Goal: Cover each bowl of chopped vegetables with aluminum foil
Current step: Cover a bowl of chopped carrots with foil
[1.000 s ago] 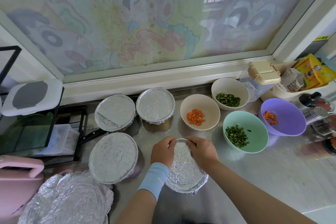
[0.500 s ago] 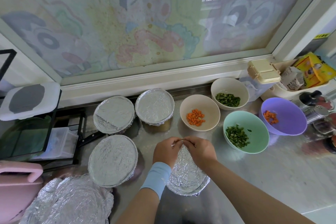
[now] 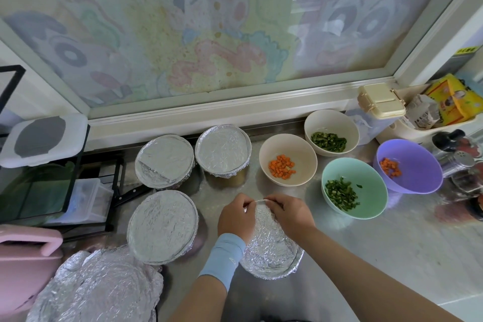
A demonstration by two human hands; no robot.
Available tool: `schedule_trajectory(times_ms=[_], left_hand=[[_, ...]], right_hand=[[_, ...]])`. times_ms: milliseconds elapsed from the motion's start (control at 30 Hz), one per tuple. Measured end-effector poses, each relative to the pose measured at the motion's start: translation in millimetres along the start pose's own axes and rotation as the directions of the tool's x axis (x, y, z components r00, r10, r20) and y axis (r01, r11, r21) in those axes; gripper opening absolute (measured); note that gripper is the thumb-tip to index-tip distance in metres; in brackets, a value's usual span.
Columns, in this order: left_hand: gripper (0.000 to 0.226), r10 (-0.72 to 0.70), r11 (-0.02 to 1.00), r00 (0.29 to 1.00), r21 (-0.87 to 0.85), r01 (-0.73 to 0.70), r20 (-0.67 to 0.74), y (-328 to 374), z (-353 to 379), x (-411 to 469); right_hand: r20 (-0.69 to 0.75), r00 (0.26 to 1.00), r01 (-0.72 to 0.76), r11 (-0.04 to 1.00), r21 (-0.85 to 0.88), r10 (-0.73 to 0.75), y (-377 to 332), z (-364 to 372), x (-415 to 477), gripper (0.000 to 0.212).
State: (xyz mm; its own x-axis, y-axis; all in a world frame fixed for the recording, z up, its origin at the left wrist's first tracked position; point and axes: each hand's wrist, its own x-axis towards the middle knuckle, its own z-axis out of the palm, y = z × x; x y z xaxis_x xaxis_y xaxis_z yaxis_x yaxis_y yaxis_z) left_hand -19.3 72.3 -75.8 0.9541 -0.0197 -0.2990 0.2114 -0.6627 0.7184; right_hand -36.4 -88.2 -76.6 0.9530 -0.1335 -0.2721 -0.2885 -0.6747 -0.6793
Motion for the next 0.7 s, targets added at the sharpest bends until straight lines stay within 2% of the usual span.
schedule_trajectory(times_ms=[167, 333, 467, 600, 700], left_hand=[[0.023, 0.093, 0.996, 0.994, -0.002, -0.093, 0.051, 2.4, 1.4, -2.3], [0.019, 0.084, 0.996, 0.996, -0.012, -0.083, 0.039, 3.1, 1.2, 0.6], [0.019, 0.055, 0.998, 0.998, 0.025, -0.055, 0.001, 2.3, 3.4, -1.3], [0.018, -0.007, 1.0, 0.999, 0.012, 0.008, -0.047, -1.6, 3.3, -2.8], [0.025, 0.052, 0.998, 0.998, 0.044, -0.051, -0.03, 1.7, 2.6, -2.6]], right_hand=[[-0.012, 1.0, 0.001, 1.0, 0.02, -0.001, 2.6, 0.4, 2.1, 0.015], [-0.009, 1.0, 0.014, 1.0, 0.022, -0.014, 2.7, -0.8, 1.3, 0.015], [0.065, 0.998, 0.017, 0.999, 0.043, -0.02, 1.1, -2.9, 2.7, 0.021], [-0.005, 1.0, -0.006, 0.999, 0.047, 0.006, 5.3, -6.0, -1.5, 0.024], [-0.022, 0.999, -0.026, 0.996, 0.08, 0.028, 6.3, -5.0, -3.5, 0.017]])
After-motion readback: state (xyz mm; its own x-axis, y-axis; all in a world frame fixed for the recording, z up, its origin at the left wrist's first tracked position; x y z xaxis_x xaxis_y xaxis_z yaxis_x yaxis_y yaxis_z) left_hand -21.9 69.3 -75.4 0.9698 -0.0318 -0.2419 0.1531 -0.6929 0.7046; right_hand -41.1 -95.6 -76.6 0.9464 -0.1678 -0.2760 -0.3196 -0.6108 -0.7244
